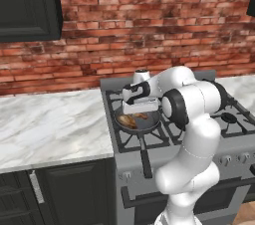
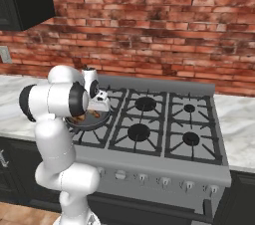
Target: Take the chicken drumsticks from the pan and place one on each plate on the dining counter.
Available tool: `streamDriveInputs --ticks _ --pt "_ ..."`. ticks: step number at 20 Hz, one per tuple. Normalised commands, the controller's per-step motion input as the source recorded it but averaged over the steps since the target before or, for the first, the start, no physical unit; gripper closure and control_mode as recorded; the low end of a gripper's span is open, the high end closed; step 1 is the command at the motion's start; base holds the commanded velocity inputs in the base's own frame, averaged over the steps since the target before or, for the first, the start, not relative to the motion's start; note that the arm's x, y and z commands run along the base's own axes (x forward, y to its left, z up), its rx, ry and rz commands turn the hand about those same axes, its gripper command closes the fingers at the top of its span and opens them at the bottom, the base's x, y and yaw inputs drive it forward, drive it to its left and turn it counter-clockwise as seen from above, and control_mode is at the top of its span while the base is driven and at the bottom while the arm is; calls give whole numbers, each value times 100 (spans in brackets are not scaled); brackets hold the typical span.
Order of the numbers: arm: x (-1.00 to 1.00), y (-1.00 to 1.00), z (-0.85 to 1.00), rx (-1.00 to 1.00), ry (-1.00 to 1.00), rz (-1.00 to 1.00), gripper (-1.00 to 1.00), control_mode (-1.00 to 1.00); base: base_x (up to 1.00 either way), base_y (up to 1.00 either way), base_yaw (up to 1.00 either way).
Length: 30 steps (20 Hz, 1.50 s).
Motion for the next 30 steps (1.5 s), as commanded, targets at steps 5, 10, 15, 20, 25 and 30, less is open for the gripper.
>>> streamDriveInputs --ticks 5,10,15,20,25,30 --pt "-21 3 -50 0 -10 5 100 -100 0 0 0" --pt "-23 1 -13 2 -16 6 100 -100 0 0 0" --pt "-2 3 1 3 0 5 100 -100 0 0 0" --pt "-6 0 53 0 -3 12 100 -100 0 0 0" --pt "-32 0 82 -3 -2 5 100 -100 0 0 0" --pt "-54 -4 76 -1 -13 1 100 -100 0 0 0"
